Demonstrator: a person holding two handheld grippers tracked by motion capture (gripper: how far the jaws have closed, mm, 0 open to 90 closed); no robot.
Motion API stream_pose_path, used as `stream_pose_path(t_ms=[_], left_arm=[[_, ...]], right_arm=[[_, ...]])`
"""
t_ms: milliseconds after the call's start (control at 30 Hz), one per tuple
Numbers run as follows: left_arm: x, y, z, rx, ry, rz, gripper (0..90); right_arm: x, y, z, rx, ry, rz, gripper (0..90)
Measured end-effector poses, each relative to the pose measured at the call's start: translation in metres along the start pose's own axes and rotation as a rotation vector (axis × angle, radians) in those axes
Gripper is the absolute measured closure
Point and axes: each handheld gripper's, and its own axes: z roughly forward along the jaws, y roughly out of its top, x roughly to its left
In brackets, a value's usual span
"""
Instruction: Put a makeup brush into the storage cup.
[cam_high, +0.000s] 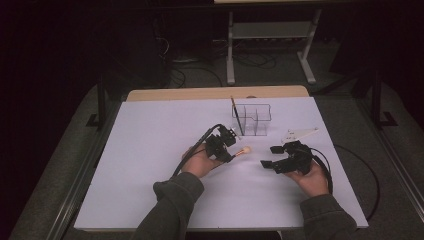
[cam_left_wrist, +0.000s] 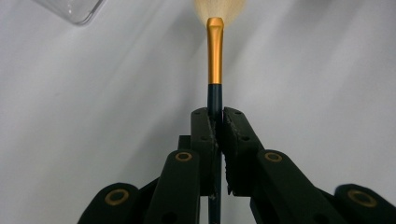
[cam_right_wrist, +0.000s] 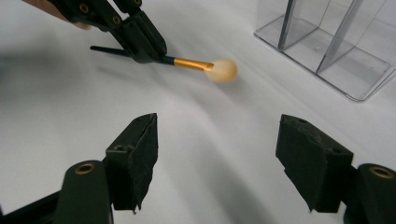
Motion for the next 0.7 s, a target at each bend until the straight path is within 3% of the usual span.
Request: stream_pose_path(t_ms=[267, 700], left_arm=[[0.008, -0.013, -0.01, -0.007, 0.007, -0.013, 83.3], [0.016, -0.04, -0.029, -0.073, -0.002, -0.047, 83.3]], right_arm=[[0.003, 0.001, 0.003, 0.007, 0.006, -0.009, 28.6], [0.01, 0.005, 0.008, 0.03, 0.015, -0.017, 28.4]])
